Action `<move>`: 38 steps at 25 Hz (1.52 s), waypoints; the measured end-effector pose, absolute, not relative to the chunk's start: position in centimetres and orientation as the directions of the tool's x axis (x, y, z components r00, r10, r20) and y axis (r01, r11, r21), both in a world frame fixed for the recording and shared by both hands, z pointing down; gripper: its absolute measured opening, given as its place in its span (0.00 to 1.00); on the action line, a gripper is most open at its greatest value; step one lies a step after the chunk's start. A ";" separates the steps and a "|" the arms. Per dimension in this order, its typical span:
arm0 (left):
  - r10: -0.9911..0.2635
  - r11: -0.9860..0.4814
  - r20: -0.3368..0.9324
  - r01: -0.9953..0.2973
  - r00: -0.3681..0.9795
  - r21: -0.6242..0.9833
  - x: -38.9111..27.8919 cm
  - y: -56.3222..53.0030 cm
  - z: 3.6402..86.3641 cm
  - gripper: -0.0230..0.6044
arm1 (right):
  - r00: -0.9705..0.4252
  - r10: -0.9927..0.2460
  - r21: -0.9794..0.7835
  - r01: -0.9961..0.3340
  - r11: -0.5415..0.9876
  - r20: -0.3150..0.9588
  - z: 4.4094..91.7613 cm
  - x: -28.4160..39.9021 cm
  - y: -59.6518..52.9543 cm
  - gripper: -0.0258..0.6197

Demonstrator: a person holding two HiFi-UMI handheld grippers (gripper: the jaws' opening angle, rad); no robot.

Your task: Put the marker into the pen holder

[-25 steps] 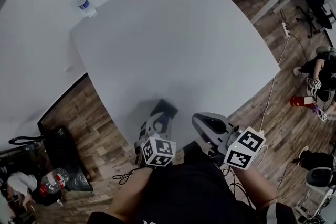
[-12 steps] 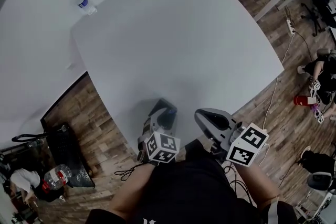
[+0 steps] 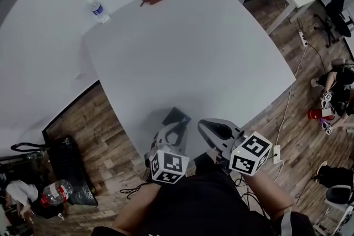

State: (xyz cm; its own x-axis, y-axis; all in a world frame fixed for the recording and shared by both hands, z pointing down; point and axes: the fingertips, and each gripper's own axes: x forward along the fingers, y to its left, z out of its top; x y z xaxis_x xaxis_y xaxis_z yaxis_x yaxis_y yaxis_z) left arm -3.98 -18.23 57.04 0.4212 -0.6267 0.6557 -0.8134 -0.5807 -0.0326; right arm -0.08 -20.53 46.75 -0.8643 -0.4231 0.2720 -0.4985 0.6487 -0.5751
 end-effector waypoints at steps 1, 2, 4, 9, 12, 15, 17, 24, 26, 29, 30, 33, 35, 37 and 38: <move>-0.638 -0.578 0.637 -0.816 0.432 -0.025 -4.1 -18.1 56.2 0.14 | -0.861 -0.425 -0.565 -0.505 0.653 0.278 46.8 -0.3 -20.1 0.07; -0.649 -0.575 0.618 -0.818 0.444 -0.017 -4.2 -17.8 55.4 0.12 | -0.858 -0.427 -0.555 -0.510 0.657 0.284 46.8 -0.5 -19.7 0.07; -0.669 -0.573 0.578 -0.819 0.468 -0.001 -4.4 -17.4 53.8 0.09 | -0.853 -0.432 -0.533 -0.521 0.666 0.293 46.6 -0.9 -18.8 0.06; -0.703 -0.578 0.485 -0.815 0.520 0.037 -5.1 -16.1 49.9 0.05 | -0.837 -0.466 -0.494 -0.546 0.676 0.287 45.7 -1.9 -17.1 0.06; -0.710 -0.581 0.434 -0.810 0.554 0.083 -5.6 -14.6 47.7 0.04 | -0.833 -0.476 -0.480 -0.552 0.682 0.283 45.2 -2.6 -15.6 0.06; -0.724 -0.578 0.374 -0.805 0.580 0.131 -6.4 -13.4 45.4 0.04 | -0.830 -0.485 -0.466 -0.557 0.687 0.277 44.6 -3.4 -14.2 0.06; -0.738 -0.573 0.329 -0.805 0.589 0.157 -7.0 -12.6 44.0 0.04 | -0.827 -0.491 -0.454 -0.561 0.692 0.273 44.3 -3.8 -13.4 0.06; -0.764 -0.576 0.234 -0.799 0.601 0.171 -8.3 -10.3 40.8 0.04 | -0.817 -0.519 -0.390 -0.576 0.719 0.250 42.7 -4.8 -10.7 0.06; -0.765 -0.579 0.222 -0.796 0.605 0.173 -8.4 -9.8 40.5 0.04 | -0.813 -0.529 -0.379 -0.582 0.720 0.244 42.4 -4.9 -10.3 0.06; -0.765 -0.583 0.209 -0.793 0.610 0.180 -8.5 -9.3 40.2 0.04 | -0.805 -0.543 -0.365 -0.593 0.718 0.240 41.9 -5.0 -9.9 0.06; -0.764 -0.584 0.205 -0.791 0.611 0.182 -8.6 -9.1 40.1 0.04 | -0.803 -0.546 -0.361 -0.595 0.718 0.239 41.8 -5.0 -9.8 0.06; -0.765 -0.588 0.192 -0.788 0.615 0.183 -8.7 -9.0 39.8 0.04 | -0.799 -0.553 -0.351 -0.601 0.718 0.236 41.5 -5.2 -9.6 0.06; -0.764 -0.590 0.186 -0.786 0.617 0.185 -8.8 -9.0 39.6 0.04 | -0.797 -0.556 -0.348 -0.603 0.718 0.236 41.4 -5.3 -9.5 0.06; -0.763 -0.592 0.184 -0.784 0.619 0.186 -8.8 -9.0 39.6 0.04 | -0.796 -0.557 -0.345 -0.605 0.718 0.236 41.4 -5.3 -9.5 0.06; -0.763 -0.592 0.183 -0.784 0.620 0.187 -8.8 -9.0 39.5 0.04 | -0.795 -0.558 -0.344 -0.606 0.718 0.236 41.3 -5.3 -9.4 0.06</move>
State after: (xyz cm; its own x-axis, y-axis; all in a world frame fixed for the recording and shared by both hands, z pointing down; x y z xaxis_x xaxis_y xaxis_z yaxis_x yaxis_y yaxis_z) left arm -8.81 -8.96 39.54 0.6201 -0.7628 0.1833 -0.7838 -0.5923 0.1867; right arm -5.34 -9.44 41.32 -0.7954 -0.5582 0.2363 -0.6057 0.7175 -0.3439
